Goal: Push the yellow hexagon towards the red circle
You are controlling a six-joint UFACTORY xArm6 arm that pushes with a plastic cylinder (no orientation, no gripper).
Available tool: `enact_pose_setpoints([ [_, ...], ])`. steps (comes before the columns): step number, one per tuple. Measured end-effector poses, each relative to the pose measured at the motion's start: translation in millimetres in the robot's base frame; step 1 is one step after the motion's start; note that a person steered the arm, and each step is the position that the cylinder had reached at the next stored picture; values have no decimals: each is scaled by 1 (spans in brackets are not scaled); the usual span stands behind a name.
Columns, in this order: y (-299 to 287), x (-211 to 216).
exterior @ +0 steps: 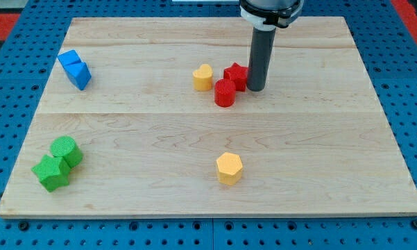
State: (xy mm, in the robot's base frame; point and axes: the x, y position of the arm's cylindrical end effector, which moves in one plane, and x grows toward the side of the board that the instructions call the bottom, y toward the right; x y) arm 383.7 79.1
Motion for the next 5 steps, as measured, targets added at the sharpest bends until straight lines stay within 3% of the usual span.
enact_pose_setpoints([
  [2,10,11],
  [3,18,53],
  [5,-23,78],
])
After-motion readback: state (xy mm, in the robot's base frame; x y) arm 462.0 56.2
